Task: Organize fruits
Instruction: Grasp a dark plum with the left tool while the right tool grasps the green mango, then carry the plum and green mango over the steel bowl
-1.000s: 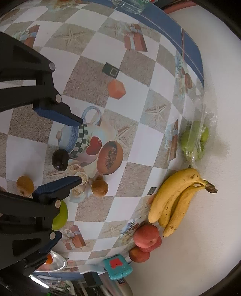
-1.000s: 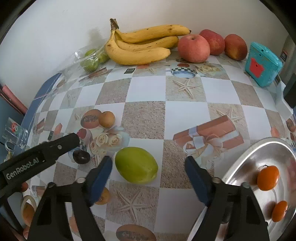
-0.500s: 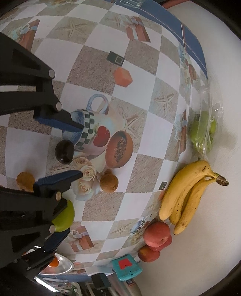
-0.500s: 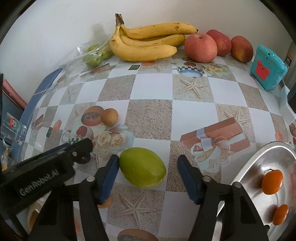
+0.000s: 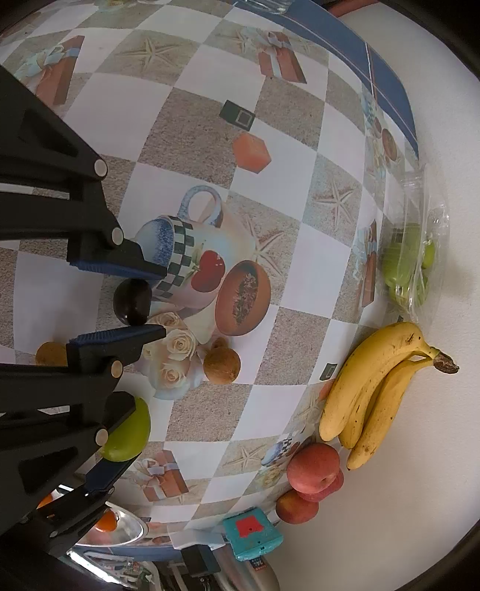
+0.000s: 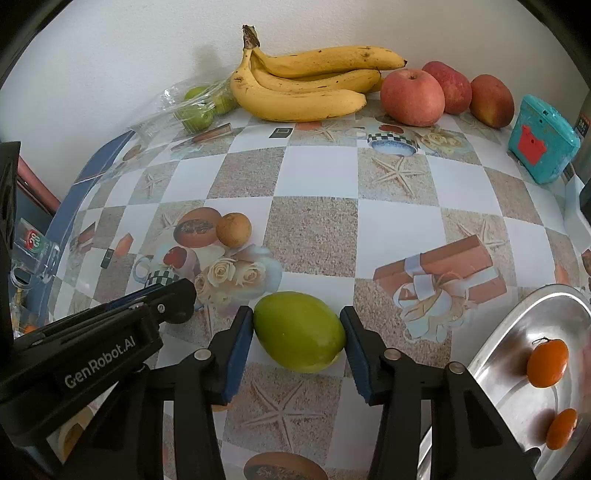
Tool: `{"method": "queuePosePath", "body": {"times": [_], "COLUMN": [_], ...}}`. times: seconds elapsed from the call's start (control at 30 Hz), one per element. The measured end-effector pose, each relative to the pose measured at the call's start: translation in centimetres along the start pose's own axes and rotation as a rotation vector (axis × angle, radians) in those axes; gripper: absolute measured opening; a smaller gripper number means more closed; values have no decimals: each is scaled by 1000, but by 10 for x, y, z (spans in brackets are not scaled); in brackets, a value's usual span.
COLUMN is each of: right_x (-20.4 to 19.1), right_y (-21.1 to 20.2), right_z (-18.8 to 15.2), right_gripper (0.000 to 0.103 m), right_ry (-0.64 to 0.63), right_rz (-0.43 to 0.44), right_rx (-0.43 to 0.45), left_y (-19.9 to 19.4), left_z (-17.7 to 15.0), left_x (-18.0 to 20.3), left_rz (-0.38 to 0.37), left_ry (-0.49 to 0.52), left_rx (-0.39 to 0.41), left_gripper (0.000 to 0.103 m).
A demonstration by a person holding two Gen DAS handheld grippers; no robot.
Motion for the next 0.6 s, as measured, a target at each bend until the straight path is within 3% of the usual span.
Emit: {"method": "queuePosePath", "body": {"times": [0.6], "right_x": [2], "right_y": [-4], "right_z": [-3], "right_gripper": [50], "right_ry": [25], "right_rz": [5], "right_rx": [-11], "left_y": [-3], "left_z": [-3], "left_x": [-2], "left_rz": [18], "left_ry": [-8], "left_rx": [-10], "left_gripper": [26]}}
Point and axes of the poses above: each gripper's, at about its wrist camera, not at the fingertips, and y roughly the way its jaws point, x to its right, z to its top, the point moved 8 cm from there along y, roughly the way its jaws point
